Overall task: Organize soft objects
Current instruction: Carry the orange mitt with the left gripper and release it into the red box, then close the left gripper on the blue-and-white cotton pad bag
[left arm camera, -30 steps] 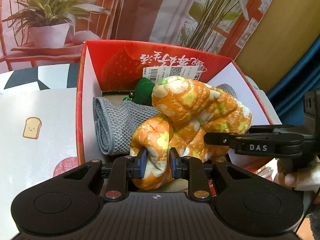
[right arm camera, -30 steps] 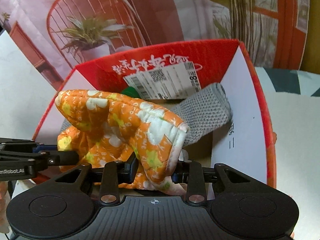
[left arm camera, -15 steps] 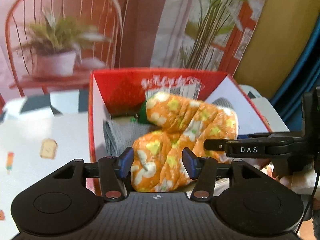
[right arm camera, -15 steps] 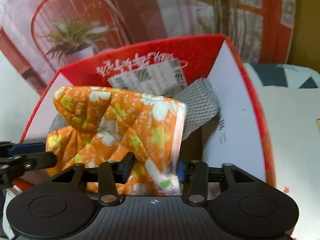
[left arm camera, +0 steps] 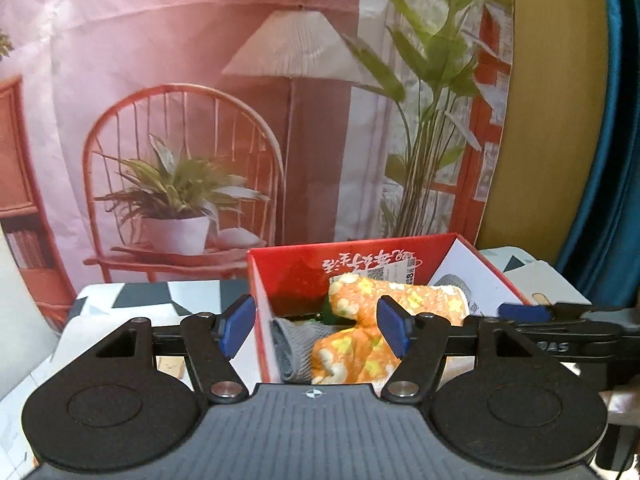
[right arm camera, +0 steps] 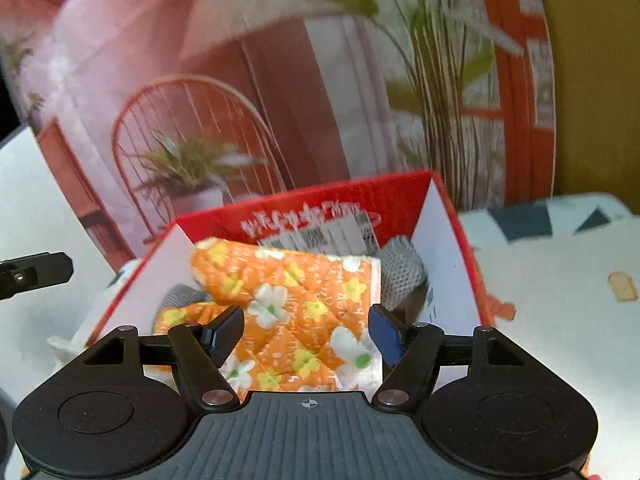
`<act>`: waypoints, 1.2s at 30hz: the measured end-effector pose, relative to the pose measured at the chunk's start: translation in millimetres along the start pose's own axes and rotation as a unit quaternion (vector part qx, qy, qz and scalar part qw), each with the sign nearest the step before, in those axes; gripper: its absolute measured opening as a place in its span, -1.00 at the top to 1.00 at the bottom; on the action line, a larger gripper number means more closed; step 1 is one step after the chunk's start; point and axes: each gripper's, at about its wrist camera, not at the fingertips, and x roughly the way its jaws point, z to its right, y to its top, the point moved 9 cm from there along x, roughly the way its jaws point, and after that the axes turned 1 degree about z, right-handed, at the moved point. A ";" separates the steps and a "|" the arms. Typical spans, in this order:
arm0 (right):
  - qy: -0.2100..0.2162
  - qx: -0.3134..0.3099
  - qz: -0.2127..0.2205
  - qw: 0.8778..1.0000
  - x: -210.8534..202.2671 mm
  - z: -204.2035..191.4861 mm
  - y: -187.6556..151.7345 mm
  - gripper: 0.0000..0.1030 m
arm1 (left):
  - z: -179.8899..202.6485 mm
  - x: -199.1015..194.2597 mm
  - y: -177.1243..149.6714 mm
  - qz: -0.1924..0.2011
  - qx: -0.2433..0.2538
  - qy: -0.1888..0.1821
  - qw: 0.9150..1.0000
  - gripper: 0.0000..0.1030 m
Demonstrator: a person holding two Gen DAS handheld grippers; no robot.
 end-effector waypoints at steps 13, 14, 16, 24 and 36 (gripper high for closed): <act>0.018 -0.061 0.102 0.993 -74.2 -25.3 -49.5 -0.30 | -30.0 -35.8 -72.7 0.002 -0.056 0.002 0.998 -0.36; 0.021 -0.059 0.100 0.993 -75.4 -26.6 -54.2 -0.30 | -30.6 -36.4 -78.2 0.001 -0.062 0.000 0.998 -0.36; 0.026 -0.054 0.091 0.994 -74.4 -29.4 -62.7 -0.30 | -30.3 -34.1 -89.5 -0.009 -0.071 -0.006 0.997 -0.36; 0.051 -0.065 0.043 0.996 -56.4 -49.3 -90.4 -0.29 | -13.1 -16.3 -120.3 -0.042 -0.085 -0.039 0.995 -0.32; 0.065 -0.073 -0.003 0.995 -31.5 -67.2 -117.3 -0.28 | -9.6 3.4 -140.1 -0.076 -0.101 -0.049 0.991 -0.31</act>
